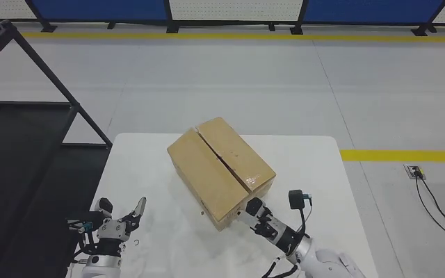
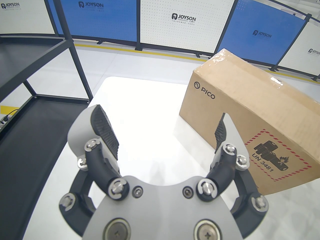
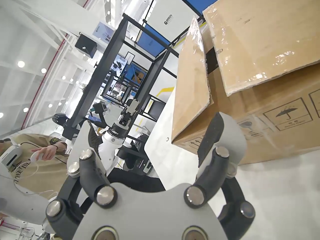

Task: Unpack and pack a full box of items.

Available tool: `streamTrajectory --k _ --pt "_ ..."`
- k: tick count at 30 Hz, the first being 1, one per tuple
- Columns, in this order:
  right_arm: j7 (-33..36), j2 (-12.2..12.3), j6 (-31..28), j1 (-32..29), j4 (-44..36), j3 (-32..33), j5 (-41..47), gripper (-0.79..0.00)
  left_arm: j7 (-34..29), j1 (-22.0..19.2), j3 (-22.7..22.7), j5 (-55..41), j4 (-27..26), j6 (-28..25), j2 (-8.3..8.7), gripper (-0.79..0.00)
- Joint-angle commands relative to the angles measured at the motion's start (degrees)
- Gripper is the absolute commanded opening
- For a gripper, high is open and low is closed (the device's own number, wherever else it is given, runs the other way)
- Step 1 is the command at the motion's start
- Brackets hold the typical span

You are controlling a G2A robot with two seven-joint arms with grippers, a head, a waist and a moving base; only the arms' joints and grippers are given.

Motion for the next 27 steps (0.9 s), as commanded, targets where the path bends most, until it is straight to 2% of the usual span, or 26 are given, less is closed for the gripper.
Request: streamTrajectory --k 1,5,6,8,14,16,20,23,24,27 --pt "-2.58 -0.37 4.29 0.03 -0.5 -0.99 1.74 0.0 0.0 0.0 0.0 0.0 0.0 0.0 0.0 0.0" --pt "-2.67 -0.73 7.41 1.02 0.09 -1.19 7.43 0.0 0.0 0.0 0.0 0.0 0.0 0.0 0.0 0.0" --pt "-1.9 -0.76 7.99 1.25 0.11 -1.37 8.27 -0.062 0.0 0.0 0.0 0.0 0.0 0.0 0.0 0.0" --pt "-0.92 -0.79 8.92 1.66 0.04 -1.3 9.63 0.0 0.0 0.0 0.0 0.0 0.0 0.0 0.0 0.0" --pt "-0.65 -0.87 10.21 1.74 -0.04 -1.26 10.55 0.0 0.0 0.0 0.0 0.0 0.0 0.0 0.0 0.0" --pt "-0.56 -0.91 10.48 2.05 0.34 -1.25 10.98 -0.046 0.0 0.0 0.0 0.0 0.0 0.0 0.0 0.0" --pt "-0.52 -1.07 10.34 2.66 1.08 -1.8 11.48 -0.062 0.0 0.0 0.0 0.0 0.0 0.0 0.0 0.0" --pt "-0.59 -1.17 10.02 3.12 1.72 -2.12 11.58 -0.142 0.0 0.0 0.0 0.0 0.0 0.0 0.0 0.0" --pt "-0.52 -1.2 9.97 3.28 1.9 -2.26 11.59 -0.197 0.0 0.0 0.0 0.0 0.0 0.0 0.0 0.0" --pt "-0.44 -1.31 10.31 3.78 2.44 -2.68 11.64 -0.231 0.0 0.0 0.0 0.0 0.0 0.0 0.0 0.0"
